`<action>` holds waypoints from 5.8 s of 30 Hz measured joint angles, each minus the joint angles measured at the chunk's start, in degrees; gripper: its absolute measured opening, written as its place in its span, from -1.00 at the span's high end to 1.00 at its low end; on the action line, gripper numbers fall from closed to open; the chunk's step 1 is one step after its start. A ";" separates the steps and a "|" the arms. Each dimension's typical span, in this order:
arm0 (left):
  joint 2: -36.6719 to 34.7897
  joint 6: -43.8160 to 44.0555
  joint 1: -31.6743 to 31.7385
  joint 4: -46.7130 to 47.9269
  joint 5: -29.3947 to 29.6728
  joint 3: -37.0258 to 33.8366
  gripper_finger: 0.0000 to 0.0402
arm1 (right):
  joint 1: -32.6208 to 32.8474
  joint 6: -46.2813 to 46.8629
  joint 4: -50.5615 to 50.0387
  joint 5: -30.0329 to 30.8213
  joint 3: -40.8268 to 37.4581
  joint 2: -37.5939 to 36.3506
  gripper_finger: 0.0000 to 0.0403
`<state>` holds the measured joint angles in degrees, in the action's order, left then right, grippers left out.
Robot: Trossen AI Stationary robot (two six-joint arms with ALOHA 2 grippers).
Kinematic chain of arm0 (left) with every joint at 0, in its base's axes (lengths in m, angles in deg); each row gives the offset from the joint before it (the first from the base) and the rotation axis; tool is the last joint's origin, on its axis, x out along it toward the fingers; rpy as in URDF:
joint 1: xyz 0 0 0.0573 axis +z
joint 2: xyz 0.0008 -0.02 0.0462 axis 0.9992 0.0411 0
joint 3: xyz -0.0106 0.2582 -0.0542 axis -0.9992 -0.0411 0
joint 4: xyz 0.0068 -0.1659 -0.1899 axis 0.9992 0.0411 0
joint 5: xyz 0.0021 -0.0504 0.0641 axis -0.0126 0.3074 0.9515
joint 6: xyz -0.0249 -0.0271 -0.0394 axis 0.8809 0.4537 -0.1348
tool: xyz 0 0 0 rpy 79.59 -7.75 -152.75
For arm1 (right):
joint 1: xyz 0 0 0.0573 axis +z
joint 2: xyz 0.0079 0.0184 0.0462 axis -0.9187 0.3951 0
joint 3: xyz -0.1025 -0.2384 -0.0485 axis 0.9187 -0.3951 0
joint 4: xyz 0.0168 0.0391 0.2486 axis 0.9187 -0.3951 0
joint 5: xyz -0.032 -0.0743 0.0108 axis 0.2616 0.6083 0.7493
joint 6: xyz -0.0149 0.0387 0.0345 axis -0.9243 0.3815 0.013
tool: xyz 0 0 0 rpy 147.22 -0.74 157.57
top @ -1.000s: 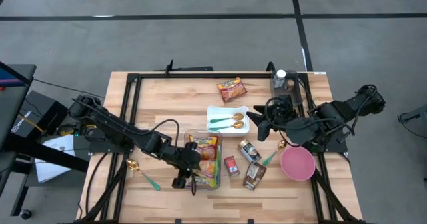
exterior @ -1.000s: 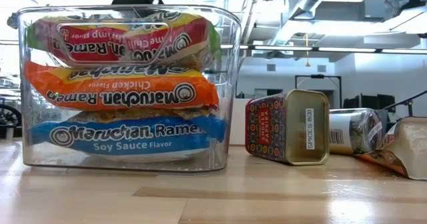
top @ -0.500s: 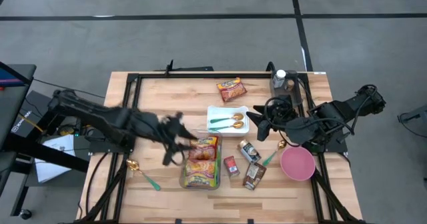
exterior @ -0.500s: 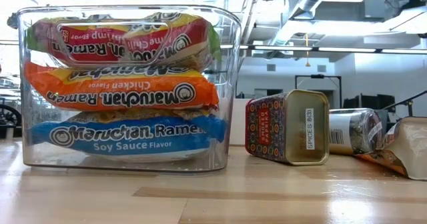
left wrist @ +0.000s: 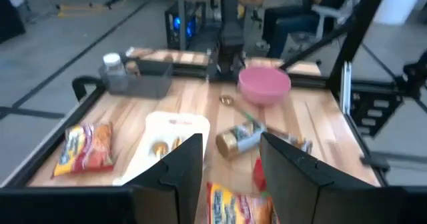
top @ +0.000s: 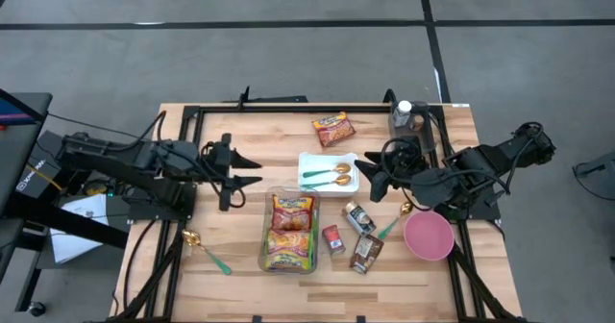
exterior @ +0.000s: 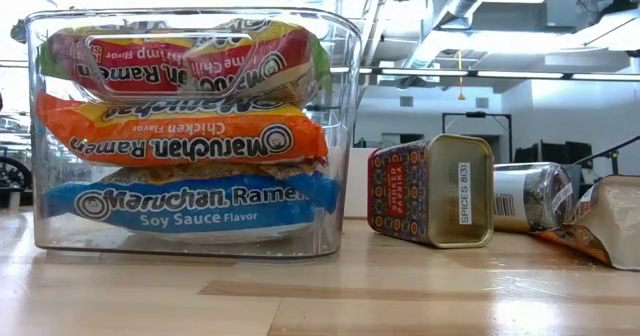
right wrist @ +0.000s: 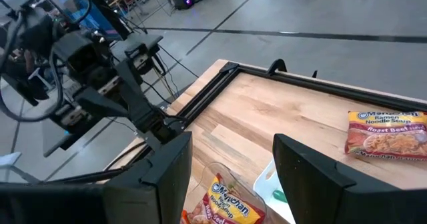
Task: Pick & Place Food Item
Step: Put the green spoon into the white bin
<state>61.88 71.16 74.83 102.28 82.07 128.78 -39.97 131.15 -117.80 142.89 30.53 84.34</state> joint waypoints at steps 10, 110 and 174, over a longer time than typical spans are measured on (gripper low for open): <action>-0.24 -2.30 -0.07 2.08 -2.19 -2.75 0.28 | -1.96 -0.31 2.58 -0.06 0.00 0.00 -0.01; 27.76 31.87 -47.28 21.20 -8.22 -19.53 0.37 | 4.25 -4.83 5.46 -2.95 0.00 0.00 -0.01; -0.60 42.18 -33.69 4.77 0.21 -23.55 1.00 | 2.65 -6.52 4.12 -3.02 0.02 0.04 -0.01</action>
<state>61.28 113.34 41.14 107.05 82.27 105.24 -37.32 124.63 -113.68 139.88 30.55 84.38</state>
